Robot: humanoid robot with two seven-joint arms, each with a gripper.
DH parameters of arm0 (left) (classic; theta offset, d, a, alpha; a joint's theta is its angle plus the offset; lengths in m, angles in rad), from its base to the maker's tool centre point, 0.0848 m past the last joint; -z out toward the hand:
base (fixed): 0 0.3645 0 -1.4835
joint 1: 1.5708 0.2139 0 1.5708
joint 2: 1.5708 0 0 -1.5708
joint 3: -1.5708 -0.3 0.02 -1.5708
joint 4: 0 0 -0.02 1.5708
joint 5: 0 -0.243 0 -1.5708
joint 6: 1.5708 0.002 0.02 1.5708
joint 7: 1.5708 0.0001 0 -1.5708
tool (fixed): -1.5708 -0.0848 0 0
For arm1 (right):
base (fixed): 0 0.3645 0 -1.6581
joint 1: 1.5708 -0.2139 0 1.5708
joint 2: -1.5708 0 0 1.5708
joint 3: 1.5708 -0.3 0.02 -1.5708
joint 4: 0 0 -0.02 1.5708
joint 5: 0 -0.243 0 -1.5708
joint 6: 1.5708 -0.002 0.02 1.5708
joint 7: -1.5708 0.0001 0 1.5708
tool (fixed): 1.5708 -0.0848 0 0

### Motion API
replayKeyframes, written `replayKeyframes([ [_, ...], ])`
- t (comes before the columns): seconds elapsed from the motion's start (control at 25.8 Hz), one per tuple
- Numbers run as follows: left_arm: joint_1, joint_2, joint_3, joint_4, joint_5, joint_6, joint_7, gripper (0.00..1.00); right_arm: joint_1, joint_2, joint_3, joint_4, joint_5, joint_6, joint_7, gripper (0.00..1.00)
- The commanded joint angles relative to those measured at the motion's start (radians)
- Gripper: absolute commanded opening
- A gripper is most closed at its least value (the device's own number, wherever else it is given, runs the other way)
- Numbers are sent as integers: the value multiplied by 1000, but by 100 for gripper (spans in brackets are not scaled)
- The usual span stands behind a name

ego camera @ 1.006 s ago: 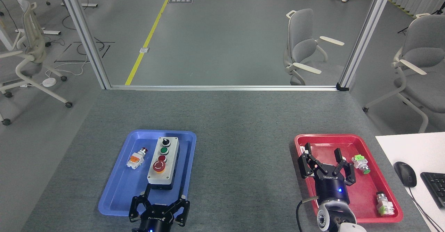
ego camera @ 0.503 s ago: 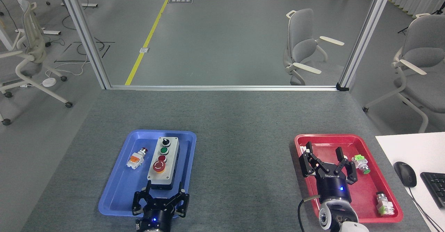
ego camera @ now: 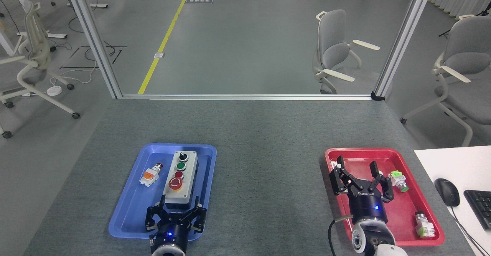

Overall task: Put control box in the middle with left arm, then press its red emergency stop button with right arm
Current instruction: 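Grasp the gray control box's near end with the left gripper, then drag the control box out of the blue tray toward the table middle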

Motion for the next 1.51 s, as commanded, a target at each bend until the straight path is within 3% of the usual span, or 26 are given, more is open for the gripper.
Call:
replayKeyframes([
  [0.0,-25,1,6,34,9,0,1,99,-1,1,0,0,0,-1,-1,99],
  [1.24,-183,2,46,253,81,-9,7,98,-5,7,0,-2,0,-3,-4,99],
  [1.32,-194,2,46,270,92,-10,9,92,-3,7,0,-2,0,-3,-4,99],
  [1.47,-206,2,45,284,93,-10,7,69,-1,6,0,-2,0,-3,-4,99],
])
